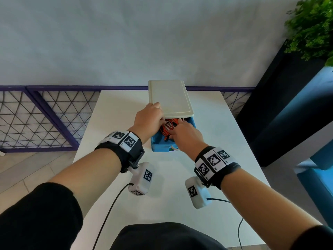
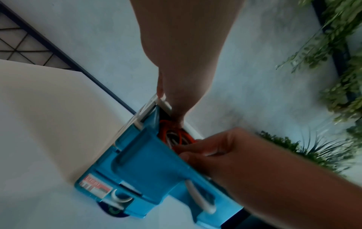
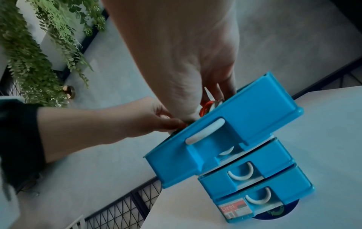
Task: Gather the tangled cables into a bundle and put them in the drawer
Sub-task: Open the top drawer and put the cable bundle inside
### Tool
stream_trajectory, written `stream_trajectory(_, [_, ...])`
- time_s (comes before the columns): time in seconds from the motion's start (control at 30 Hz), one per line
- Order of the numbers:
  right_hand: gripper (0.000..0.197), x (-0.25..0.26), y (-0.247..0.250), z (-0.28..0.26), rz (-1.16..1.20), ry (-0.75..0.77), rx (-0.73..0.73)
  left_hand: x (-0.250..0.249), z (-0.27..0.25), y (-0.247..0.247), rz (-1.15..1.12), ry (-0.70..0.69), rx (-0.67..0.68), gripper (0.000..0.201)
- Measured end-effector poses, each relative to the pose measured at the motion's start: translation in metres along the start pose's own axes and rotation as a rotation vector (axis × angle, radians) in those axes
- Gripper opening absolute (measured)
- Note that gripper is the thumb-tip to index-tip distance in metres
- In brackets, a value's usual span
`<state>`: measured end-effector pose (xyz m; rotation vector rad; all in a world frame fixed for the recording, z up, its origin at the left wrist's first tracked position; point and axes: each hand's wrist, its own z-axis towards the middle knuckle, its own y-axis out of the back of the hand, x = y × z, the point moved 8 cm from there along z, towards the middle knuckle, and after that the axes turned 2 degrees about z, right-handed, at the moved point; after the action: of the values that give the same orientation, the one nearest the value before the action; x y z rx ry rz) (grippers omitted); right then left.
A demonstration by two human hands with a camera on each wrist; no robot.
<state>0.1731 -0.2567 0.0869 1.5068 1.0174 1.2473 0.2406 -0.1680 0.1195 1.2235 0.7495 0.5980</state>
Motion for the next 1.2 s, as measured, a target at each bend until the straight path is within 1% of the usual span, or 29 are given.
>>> stream_trajectory(0.03, [0.027,0.002,0.000,0.001,-0.008,-0.009,-0.013,0.001,0.000,0.003,-0.026,-0.005,0.038,0.020])
stream_trajectory(0.07, [0.026,0.003,0.000,0.002,-0.011,-0.013,-0.028,0.002,-0.001,0.004,-0.058,-0.011,0.092,0.026])
stream_trajectory(0.1, [0.025,0.003,0.001,0.003,-0.009,-0.020,-0.040,0.003,-0.002,0.005,-0.104,-0.012,0.168,0.040])
stream_trajectory(0.17, [0.026,0.003,0.001,0.003,0.011,-0.027,-0.049,0.003,-0.013,-0.001,-0.181,-0.001,0.398,0.086])
stream_trajectory(0.2, [0.027,0.003,0.000,0.004,0.028,-0.025,-0.045,0.002,-0.020,-0.006,-0.157,-0.011,0.495,0.108])
stream_trajectory(0.23, [0.029,0.003,0.001,0.004,0.049,-0.018,-0.037,0.002,-0.025,-0.012,-0.100,-0.029,0.556,0.124])
stream_trajectory(0.27, [0.029,0.003,0.001,0.004,0.077,-0.014,-0.021,0.002,-0.029,-0.017,-0.040,-0.045,0.584,0.134])
stream_trajectory(0.3, [0.029,0.003,0.003,0.003,0.115,-0.016,-0.006,0.001,-0.030,-0.022,0.008,-0.053,0.585,0.138])
stream_trajectory(0.33, [0.027,0.002,0.007,0.002,0.166,-0.021,0.002,0.001,-0.028,-0.026,0.036,-0.055,0.566,0.139])
stream_trajectory(0.4, [0.022,-0.002,0.021,0.000,0.272,-0.020,-0.037,0.000,-0.023,-0.029,0.047,-0.071,0.506,0.131])
stream_trajectory(0.47, [0.020,-0.008,0.043,-0.001,0.310,-0.017,-0.152,-0.002,-0.021,-0.027,0.056,-0.097,0.478,0.124])
stream_trajectory(0.5, [0.019,-0.012,0.054,0.000,0.305,-0.018,-0.207,-0.002,-0.021,-0.026,0.068,-0.098,0.483,0.124])
stream_trajectory(0.53, [0.019,-0.015,0.061,0.003,0.295,-0.014,-0.232,-0.001,-0.021,-0.025,0.078,-0.092,0.488,0.124])
stream_trajectory(0.57, [0.024,-0.017,0.064,0.008,0.272,0.000,-0.220,-0.001,-0.021,-0.023,0.086,-0.084,0.488,0.124])
stream_trajectory(0.6, [0.032,-0.018,0.062,0.014,0.228,0.016,-0.172,-0.001,-0.020,-0.022,0.093,-0.081,0.482,0.124])
stream_trajectory(0.7, [0.067,-0.020,0.044,0.029,0.043,0.047,0.009,-0.002,-0.018,-0.017,0.111,-0.072,0.457,0.125])
stream_trajectory(0.73, [0.076,-0.020,0.038,0.031,0.008,0.055,0.037,-0.001,-0.018,-0.016,0.113,-0.066,0.454,0.125])
stream_trajectory(0.8, [0.083,-0.019,0.029,0.034,-0.004,0.076,0.043,-0.001,-0.017,-0.015,0.118,-0.063,0.447,0.123])
stream_trajectory(0.9, [0.080,-0.017,0.025,0.035,-0.006,0.101,-0.033,-0.002,-0.015,-0.014,0.131,-0.075,0.420,0.117])
stream_trajectory(0.97, [0.076,-0.017,0.026,0.035,0.002,0.110,-0.072,-0.002,-0.012,-0.013,0.138,-0.078,0.396,0.108])
stream_trajectory(1.03, [0.071,-0.018,0.029,0.036,0.033,0.106,-0.066,-0.004,-0.009,-0.011,0.143,-0.079,0.347,0.095])
stream_trajectory(1.2, [0.050,-0.020,0.033,0.038,0.068,0.101,-0.041,-0.009,0.001,-0.001,0.131,-0.088,0.174,0.058])
